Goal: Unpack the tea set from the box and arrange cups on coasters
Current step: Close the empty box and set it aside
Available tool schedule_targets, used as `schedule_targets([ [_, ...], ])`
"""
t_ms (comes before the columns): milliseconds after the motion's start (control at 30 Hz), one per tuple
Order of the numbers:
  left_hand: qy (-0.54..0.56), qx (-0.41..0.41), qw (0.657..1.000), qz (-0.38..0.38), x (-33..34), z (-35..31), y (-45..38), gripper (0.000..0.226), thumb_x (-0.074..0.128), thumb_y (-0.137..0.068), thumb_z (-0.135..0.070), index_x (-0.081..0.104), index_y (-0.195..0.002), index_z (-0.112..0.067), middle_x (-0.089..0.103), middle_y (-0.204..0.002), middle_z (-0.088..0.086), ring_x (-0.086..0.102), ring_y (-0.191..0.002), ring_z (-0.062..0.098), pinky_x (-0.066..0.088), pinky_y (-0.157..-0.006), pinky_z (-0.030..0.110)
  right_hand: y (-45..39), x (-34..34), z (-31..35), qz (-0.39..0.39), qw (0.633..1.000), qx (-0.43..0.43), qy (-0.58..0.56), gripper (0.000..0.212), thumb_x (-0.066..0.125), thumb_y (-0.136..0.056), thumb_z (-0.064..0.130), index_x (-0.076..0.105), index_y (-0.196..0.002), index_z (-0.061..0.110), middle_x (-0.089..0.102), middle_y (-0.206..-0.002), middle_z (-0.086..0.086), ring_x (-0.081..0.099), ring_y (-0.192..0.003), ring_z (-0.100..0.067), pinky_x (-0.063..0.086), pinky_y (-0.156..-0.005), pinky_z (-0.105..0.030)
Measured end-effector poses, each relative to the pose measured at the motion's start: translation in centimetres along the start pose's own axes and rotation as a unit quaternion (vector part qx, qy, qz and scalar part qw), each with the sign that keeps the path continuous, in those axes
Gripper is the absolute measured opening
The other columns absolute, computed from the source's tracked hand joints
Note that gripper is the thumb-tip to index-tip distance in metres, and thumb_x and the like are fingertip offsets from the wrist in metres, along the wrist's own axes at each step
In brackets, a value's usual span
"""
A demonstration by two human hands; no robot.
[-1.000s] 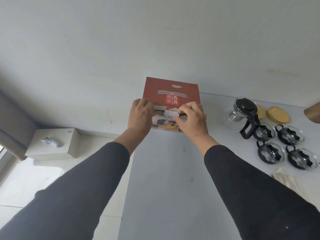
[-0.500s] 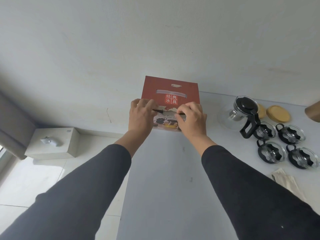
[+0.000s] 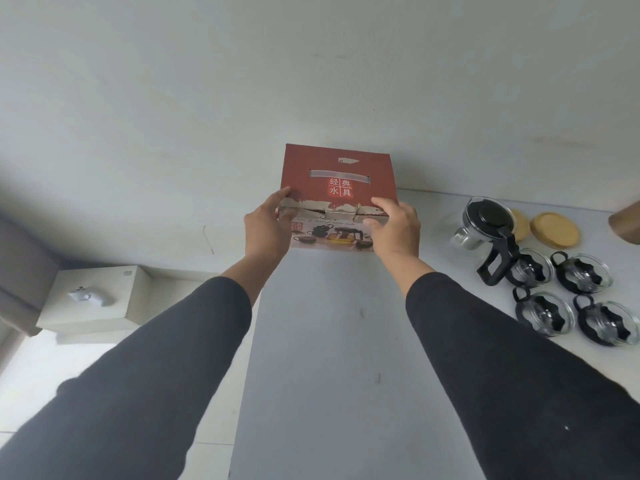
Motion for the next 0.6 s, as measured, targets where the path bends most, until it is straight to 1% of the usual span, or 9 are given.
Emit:
schedule_targets([
  [133,-0.008,-0.017,1.000,-0.009,0.7,-0.8,-2.5,0.042,0.047,-0.095,-0.017,0.053,-0.133,-0.033,0.065,-0.116,0.002,0.059,-0.109,0.020,0.043,-0.078,0.019,-2.8,0.1,0.4,0.015,1.000,0.002,0.013,0.042,0.061,-0.090,0.016,0.056,-0.131,0.023,0.049,-0.132,-0.009,0.044,-0.123,-0.023,0.030,-0.103,-0.023],
  [200,-0.002,-0.025,1.000,-0.017,0.9,-1.0,-3.4,0.043,0.046,-0.094,-0.016,0.053,-0.133,-0.033,0.065,-0.117,0.001,0.058,-0.110,0.021,0.045,-0.081,0.022,-4.0,0.3,0.6,0.017,1.000,0.000,0.020,0.040,0.063,-0.089,0.018,0.058,-0.128,0.024,0.053,-0.130,-0.008,0.046,-0.122,-0.023,0.032,-0.103,-0.026],
  [267,0.010,-0.030,0.999,-0.028,0.9,-0.9,-3.9,0.043,0.047,-0.093,-0.016,0.055,-0.131,-0.033,0.065,-0.119,0.001,0.058,-0.111,0.023,0.051,-0.087,0.027,-4.8,0.5,0.6,0.010,1.000,-0.008,0.023,0.038,0.067,-0.085,0.020,0.062,-0.123,0.025,0.059,-0.125,-0.007,0.052,-0.118,-0.023,0.037,-0.101,-0.027],
  [367,0.021,-0.027,0.999,-0.041,0.9,-0.8,-4.3,0.041,0.051,-0.092,-0.015,0.058,-0.128,-0.032,0.065,-0.117,-0.001,0.062,-0.105,0.023,0.053,-0.090,0.033,-5.1,0.6,0.3,0.003,1.000,-0.017,0.018,0.037,0.070,-0.083,0.020,0.065,-0.119,0.025,0.061,-0.120,-0.007,0.056,-0.112,-0.023,0.042,-0.098,-0.028],
  [433,0.018,-0.029,0.999,-0.042,1.0,-0.9,-4.3,0.040,0.052,-0.092,-0.015,0.058,-0.128,-0.031,0.066,-0.118,-0.001,0.063,-0.104,0.023,0.053,-0.091,0.033,-5.1,0.6,0.1,0.008,1.000,-0.022,0.020,0.037,0.069,-0.084,0.021,0.063,-0.121,0.025,0.058,-0.122,-0.008,0.054,-0.113,-0.023,0.040,-0.097,-0.027],
  [467,0.014,-0.028,0.999,-0.043,0.9,-1.0,-4.3,0.040,0.051,-0.092,-0.015,0.058,-0.129,-0.030,0.065,-0.120,0.000,0.062,-0.107,0.023,0.052,-0.093,0.034,-5.1,0.6,0.1,0.012,0.999,-0.024,0.023,0.038,0.068,-0.085,0.021,0.062,-0.122,0.025,0.056,-0.123,-0.008,0.052,-0.115,-0.024,0.039,-0.098,-0.027],
  [533,-0.012,-0.021,0.999,-0.041,0.8,-1.3,-4.1,0.041,0.050,-0.092,-0.017,0.056,-0.130,-0.030,0.062,-0.126,0.000,0.055,-0.118,0.024,0.045,-0.100,0.030,-4.8,0.5,0.2,0.022,0.998,-0.034,0.040,0.043,0.068,-0.085,0.021,0.059,-0.127,0.024,0.048,-0.132,-0.009,0.047,-0.122,-0.026,0.038,-0.101,-0.030],
  [567,-0.037,-0.008,0.998,-0.041,0.7,-1.5,-3.9,0.042,0.051,-0.092,-0.017,0.054,-0.132,-0.028,0.058,-0.132,0.000,0.049,-0.125,0.023,0.039,-0.104,0.027,-4.6,0.3,0.3,0.027,0.997,-0.043,0.054,0.047,0.068,-0.085,0.022,0.055,-0.130,0.024,0.041,-0.139,-0.010,0.042,-0.128,-0.027,0.036,-0.104,-0.031],
  [600,-0.063,0.007,0.997,-0.043,0.6,-1.9,-3.5,0.045,0.054,-0.092,-0.018,0.051,-0.135,-0.028,0.051,-0.140,0.002,0.042,-0.132,0.022,0.033,-0.107,0.027,-4.3,0.1,0.4,0.032,0.996,-0.050,0.067,0.052,0.067,-0.085,0.023,0.051,-0.134,0.025,0.033,-0.146,-0.010,0.037,-0.132,-0.028,0.035,-0.106,-0.033],
])
Point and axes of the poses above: each hand's wrist, its own y-axis away from the middle knuckle, its own x-axis out of the palm, z = x × y, the point moved 2 cm from there along -y, towards the middle knuckle
